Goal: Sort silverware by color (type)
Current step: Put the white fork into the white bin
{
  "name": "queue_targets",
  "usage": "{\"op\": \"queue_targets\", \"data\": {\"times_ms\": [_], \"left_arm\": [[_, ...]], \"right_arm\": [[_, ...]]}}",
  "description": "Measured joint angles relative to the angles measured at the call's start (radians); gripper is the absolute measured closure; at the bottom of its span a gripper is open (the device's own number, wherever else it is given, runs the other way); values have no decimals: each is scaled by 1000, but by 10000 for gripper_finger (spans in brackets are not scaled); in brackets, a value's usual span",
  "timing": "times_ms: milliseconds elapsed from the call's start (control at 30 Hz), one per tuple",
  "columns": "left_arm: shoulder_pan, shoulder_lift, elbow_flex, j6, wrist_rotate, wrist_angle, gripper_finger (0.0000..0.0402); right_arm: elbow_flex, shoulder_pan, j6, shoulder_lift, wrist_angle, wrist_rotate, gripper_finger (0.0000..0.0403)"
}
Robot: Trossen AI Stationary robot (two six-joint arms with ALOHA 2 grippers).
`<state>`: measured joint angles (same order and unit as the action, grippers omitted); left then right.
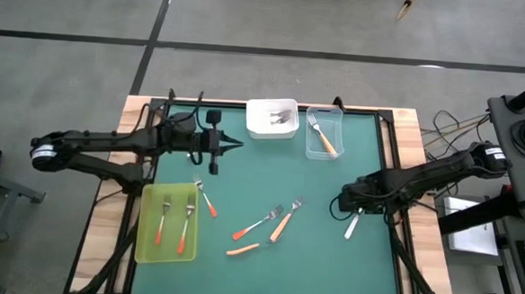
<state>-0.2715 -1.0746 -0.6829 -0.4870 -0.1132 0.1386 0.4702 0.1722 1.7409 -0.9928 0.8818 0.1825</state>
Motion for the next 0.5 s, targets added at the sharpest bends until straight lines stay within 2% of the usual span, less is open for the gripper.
{"op": "queue_targets", "data": {"times_ms": [200,500], "left_arm": [[0,11,12,-2,0,-23,402],[0,14,13,-2,0,-30,402]], "right_arm": [[-7,0,6,-68,-14,1,214],[1,0,-46,-193,-79,-18,285]]}}
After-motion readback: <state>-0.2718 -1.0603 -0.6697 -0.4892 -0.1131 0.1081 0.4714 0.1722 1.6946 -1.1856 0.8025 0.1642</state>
